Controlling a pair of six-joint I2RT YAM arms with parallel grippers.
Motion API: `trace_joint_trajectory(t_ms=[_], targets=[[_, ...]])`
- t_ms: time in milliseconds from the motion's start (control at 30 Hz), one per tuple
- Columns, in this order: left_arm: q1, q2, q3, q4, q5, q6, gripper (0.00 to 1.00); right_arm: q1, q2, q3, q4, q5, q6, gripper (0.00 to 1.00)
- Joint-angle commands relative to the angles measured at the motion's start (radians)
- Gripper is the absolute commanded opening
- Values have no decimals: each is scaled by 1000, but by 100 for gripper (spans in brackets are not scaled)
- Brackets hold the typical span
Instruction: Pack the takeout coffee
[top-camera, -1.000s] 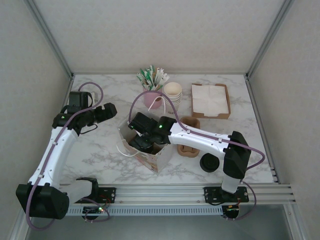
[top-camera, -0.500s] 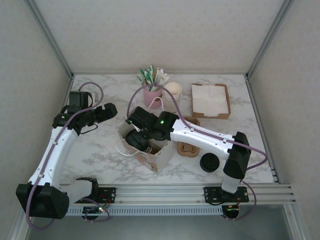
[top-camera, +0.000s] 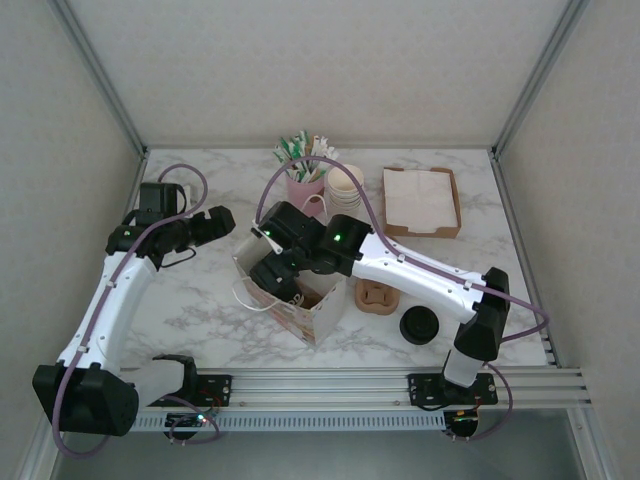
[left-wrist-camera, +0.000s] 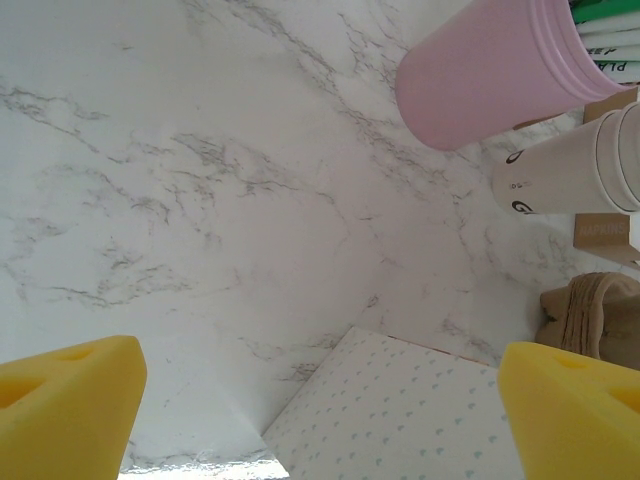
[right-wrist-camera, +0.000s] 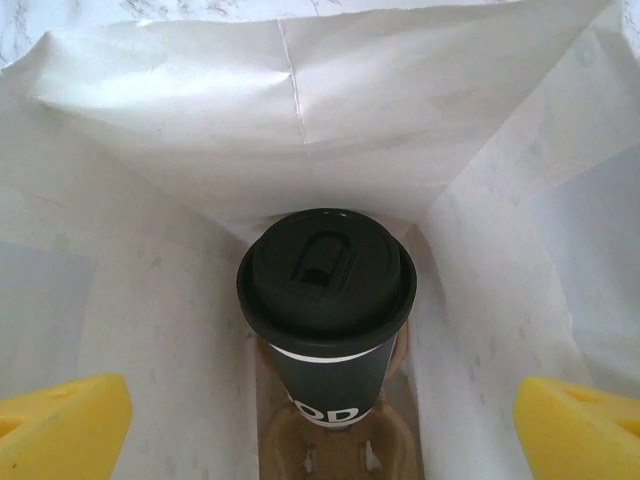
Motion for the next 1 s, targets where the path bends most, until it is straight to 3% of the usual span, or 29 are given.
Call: trace_joint_trajectory(t_ms=[0,567,967], targets=[[2,1,10,-10,8,-7,91,9,-31,43,-33,9,6,99],[2,8,12,-11,8,-13,91,10,-88,60,-53,9,13,86],[2,11,12,-11,10,-14,91,13,-132,57,-51,-19,10,84]])
